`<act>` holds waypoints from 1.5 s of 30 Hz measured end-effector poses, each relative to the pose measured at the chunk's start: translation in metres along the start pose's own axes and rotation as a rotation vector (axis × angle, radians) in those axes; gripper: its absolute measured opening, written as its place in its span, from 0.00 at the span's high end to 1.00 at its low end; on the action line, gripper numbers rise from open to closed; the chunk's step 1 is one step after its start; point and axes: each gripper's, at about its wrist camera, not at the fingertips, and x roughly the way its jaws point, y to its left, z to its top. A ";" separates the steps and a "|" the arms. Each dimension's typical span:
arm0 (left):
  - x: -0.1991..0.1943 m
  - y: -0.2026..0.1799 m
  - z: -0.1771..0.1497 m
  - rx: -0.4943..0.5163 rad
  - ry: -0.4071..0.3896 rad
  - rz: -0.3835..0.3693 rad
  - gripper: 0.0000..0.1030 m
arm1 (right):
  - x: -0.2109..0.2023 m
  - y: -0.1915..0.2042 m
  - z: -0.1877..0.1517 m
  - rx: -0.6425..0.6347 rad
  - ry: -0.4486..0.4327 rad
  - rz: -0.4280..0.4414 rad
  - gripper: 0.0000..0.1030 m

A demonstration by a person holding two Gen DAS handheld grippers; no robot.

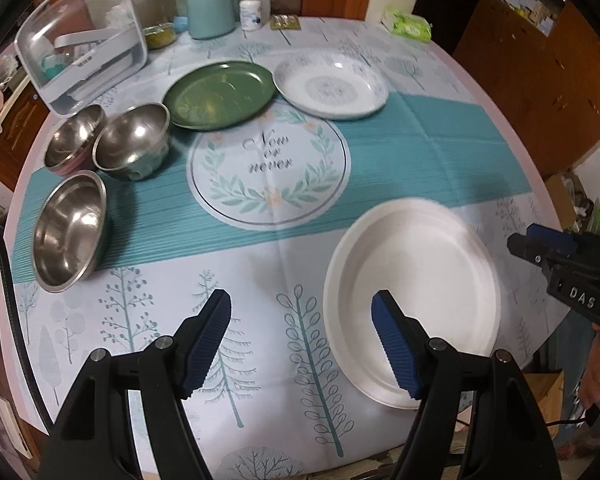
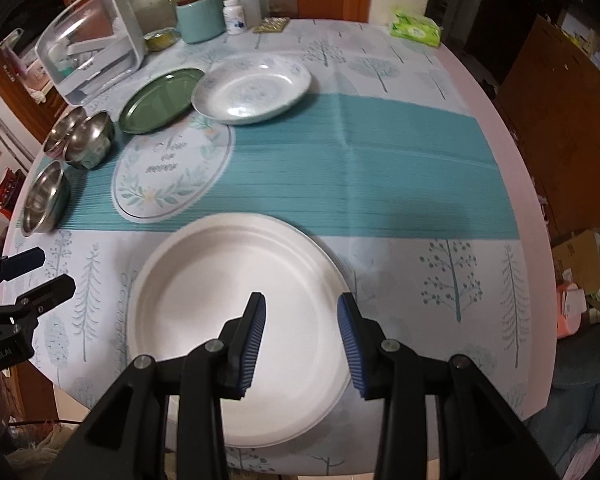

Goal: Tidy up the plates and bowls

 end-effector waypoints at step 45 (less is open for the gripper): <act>0.028 0.028 0.221 0.026 -0.179 0.007 0.16 | -0.070 -0.049 0.173 0.039 -0.216 -0.196 0.52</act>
